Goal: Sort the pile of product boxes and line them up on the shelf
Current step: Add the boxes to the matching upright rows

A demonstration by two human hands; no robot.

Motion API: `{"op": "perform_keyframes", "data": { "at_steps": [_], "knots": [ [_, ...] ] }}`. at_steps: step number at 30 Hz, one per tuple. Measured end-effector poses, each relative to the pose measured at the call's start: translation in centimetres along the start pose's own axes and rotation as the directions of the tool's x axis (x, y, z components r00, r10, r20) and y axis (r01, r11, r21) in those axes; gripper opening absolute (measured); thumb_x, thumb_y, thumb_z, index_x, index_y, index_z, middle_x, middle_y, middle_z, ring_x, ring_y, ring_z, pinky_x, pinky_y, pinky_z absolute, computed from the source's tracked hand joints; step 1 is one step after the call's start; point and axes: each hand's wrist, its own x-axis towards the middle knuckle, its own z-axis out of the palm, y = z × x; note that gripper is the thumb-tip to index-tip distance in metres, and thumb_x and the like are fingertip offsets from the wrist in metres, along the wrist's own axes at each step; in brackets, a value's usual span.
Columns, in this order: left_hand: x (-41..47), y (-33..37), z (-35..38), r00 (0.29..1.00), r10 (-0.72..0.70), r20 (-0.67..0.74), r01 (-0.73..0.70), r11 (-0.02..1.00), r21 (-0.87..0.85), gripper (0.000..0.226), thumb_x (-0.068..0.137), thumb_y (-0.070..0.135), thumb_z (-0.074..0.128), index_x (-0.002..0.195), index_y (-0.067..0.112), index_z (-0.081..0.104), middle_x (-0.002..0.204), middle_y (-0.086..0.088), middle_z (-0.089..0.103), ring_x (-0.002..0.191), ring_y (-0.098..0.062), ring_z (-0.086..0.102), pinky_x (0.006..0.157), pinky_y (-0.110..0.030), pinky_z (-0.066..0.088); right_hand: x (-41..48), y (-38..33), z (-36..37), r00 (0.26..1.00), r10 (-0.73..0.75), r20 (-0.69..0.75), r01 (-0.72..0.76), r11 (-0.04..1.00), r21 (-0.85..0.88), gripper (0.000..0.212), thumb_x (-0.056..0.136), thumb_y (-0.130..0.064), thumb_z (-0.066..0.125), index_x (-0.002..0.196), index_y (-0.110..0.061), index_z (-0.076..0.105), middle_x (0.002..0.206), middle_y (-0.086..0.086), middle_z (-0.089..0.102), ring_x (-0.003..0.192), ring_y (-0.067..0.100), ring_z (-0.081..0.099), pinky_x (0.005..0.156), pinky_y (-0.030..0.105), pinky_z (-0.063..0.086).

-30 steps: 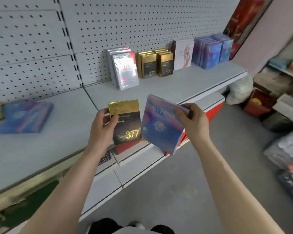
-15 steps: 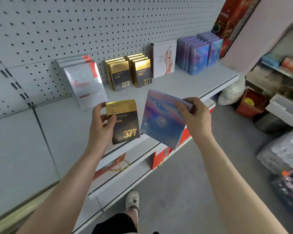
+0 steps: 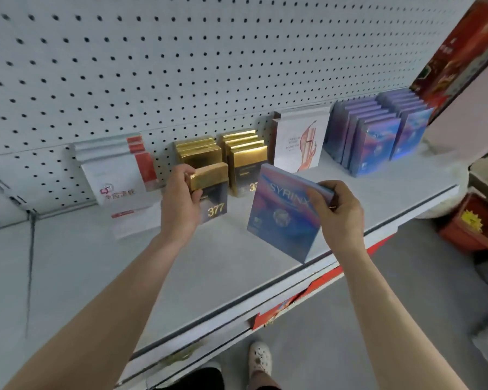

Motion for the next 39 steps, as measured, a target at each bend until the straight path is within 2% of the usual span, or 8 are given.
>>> {"op": "perform_keyframes", "data": {
  "at_steps": [5, 10, 17, 21, 24, 30, 33, 39],
  "knots": [
    [2.2, -1.0, 2.7, 0.992, 0.036, -0.117, 0.007, 0.937, 0.349, 0.055, 0.075, 0.008, 0.076, 0.121, 0.014, 0.047, 0.128, -0.010, 0.045, 0.115, -0.031, 0.049, 0.094, -0.043, 0.048, 5.1, 1.9, 0.6, 0.989, -0.109, 0.105, 0.108, 0.994, 0.010, 0.013, 0.093, -0.029, 0.062, 0.103, -0.022, 0.060, 0.092, -0.007, 0.065, 0.078, 0.004, 0.059, 0.062, 0.020, 0.044],
    [2.8, -0.4, 4.2, 0.995, 0.097, -0.014, -0.064, 0.753, 0.654, 0.078, 0.071, 0.014, 0.079, 0.139, 0.012, 0.041, 0.141, -0.008, 0.043, 0.136, -0.031, 0.031, 0.109, -0.042, 0.032, 9.7, 3.3, 1.1, 0.950, -0.181, 0.256, 0.178, 0.983, 0.033, 0.016, 0.092, -0.032, 0.065, 0.102, -0.021, 0.061, 0.094, -0.001, 0.066, 0.078, 0.015, 0.061, 0.059, 0.016, 0.042],
    [2.4, 1.9, 5.2, 0.996, 0.042, -0.076, 0.021, 0.734, 0.678, 0.072, 0.074, 0.008, 0.075, 0.137, 0.011, 0.041, 0.140, -0.012, 0.041, 0.136, -0.036, 0.030, 0.107, -0.048, 0.038, 12.8, 4.1, 0.4, 0.913, -0.207, 0.352, 0.170, 0.976, 0.135, 0.018, 0.092, -0.030, 0.065, 0.102, -0.015, 0.061, 0.102, -0.001, 0.065, 0.074, 0.003, 0.059, 0.053, 0.008, 0.041],
    [2.5, 4.1, 6.6, 0.977, 0.210, -0.033, -0.145, 0.772, 0.619, 0.052, 0.082, 0.010, 0.064, 0.131, 0.008, 0.049, 0.138, -0.013, 0.044, 0.138, -0.037, 0.029, 0.113, -0.048, 0.030, 14.0, 5.1, -1.4, 0.902, -0.240, 0.359, 0.182, 0.965, 0.187, 0.009, 0.090, -0.031, 0.067, 0.092, -0.027, 0.060, 0.088, -0.009, 0.066, 0.074, 0.012, 0.060, 0.057, 0.019, 0.047],
    [3.3, 6.5, 8.6, 0.943, 0.331, 0.041, -0.297, 0.775, 0.558, 0.041, 0.086, 0.013, 0.061, 0.126, 0.008, 0.055, 0.131, -0.013, 0.051, 0.132, -0.036, 0.038, 0.110, -0.047, 0.034, 15.1, 6.5, -4.1, 0.912, -0.253, 0.323, 0.193, 0.959, 0.206, 0.008, 0.090, -0.024, 0.068, 0.094, -0.025, 0.061, 0.083, -0.012, 0.063, 0.071, 0.004, 0.056, 0.059, 0.013, 0.044],
    [5.4, 13.3, 15.1, 0.882, 0.411, 0.232, -0.470, 0.725, 0.503, 0.046, 0.082, 0.018, 0.069, 0.125, 0.009, 0.057, 0.131, -0.011, 0.052, 0.124, -0.034, 0.046, 0.097, -0.047, 0.044, 19.1, 11.6, -11.7, 0.941, -0.209, 0.265, 0.167, 0.971, 0.173, 0.010, 0.090, -0.021, 0.069, 0.094, -0.027, 0.063, 0.078, -0.007, 0.061, 0.066, 0.005, 0.052, 0.063, 0.016, 0.043],
    [7.0, 16.3, 19.4, 0.831, 0.480, 0.282, -0.556, 0.688, 0.466, 0.045, 0.079, 0.016, 0.071, 0.122, 0.007, 0.059, 0.129, -0.013, 0.054, 0.122, -0.036, 0.048, 0.101, -0.044, 0.040, 22.4, 13.9, -15.5, 0.950, -0.199, 0.239, 0.164, 0.974, 0.158, 0.013, 0.089, -0.019, 0.069, 0.092, -0.029, 0.062, 0.080, -0.001, 0.061, 0.066, 0.004, 0.051, 0.061, 0.013, 0.043],
    [9.9, 19.8, 27.1, 0.876, 0.385, 0.289, -0.482, 0.684, 0.547, 0.059, 0.075, 0.014, 0.075, 0.129, 0.005, 0.053, 0.136, -0.017, 0.048, 0.131, -0.041, 0.039, 0.110, -0.052, 0.032, 31.6, 18.5, -19.8, 0.912, -0.212, 0.352, 0.192, 0.977, 0.091, 0.014, 0.089, -0.020, 0.069, 0.093, -0.032, 0.062, 0.080, -0.005, 0.061, 0.069, 0.011, 0.051, 0.066, 0.020, 0.043]
  ]
}}
